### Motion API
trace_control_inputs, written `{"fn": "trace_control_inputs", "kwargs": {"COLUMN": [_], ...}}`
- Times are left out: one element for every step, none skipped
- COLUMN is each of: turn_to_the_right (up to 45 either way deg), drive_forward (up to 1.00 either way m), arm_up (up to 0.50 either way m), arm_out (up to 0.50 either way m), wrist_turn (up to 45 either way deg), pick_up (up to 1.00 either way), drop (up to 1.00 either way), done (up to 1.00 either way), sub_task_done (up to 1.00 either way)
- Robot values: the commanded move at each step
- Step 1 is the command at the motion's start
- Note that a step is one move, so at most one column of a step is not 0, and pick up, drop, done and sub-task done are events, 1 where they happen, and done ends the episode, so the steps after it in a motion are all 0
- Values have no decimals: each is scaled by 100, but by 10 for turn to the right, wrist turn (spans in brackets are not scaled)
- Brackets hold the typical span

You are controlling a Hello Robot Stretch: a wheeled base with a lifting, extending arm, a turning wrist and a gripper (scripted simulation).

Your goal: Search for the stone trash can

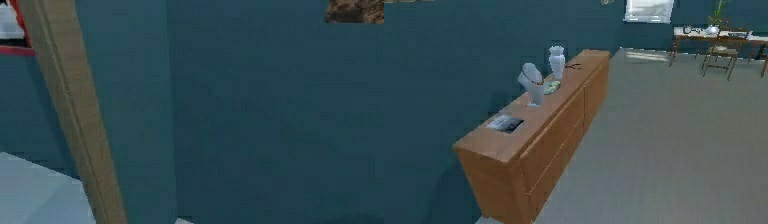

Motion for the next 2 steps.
{"fn": "trace_control_inputs", "kwargs": {"turn_to_the_right": [-450, -270], "drive_forward": [0, 0], "arm_up": [0, 0], "arm_out": [0, 0], "wrist_turn": [0, 0], "pick_up": [0, 0], "drop": [0, 0], "done": [0, 0], "sub_task_done": [0, 0]}}
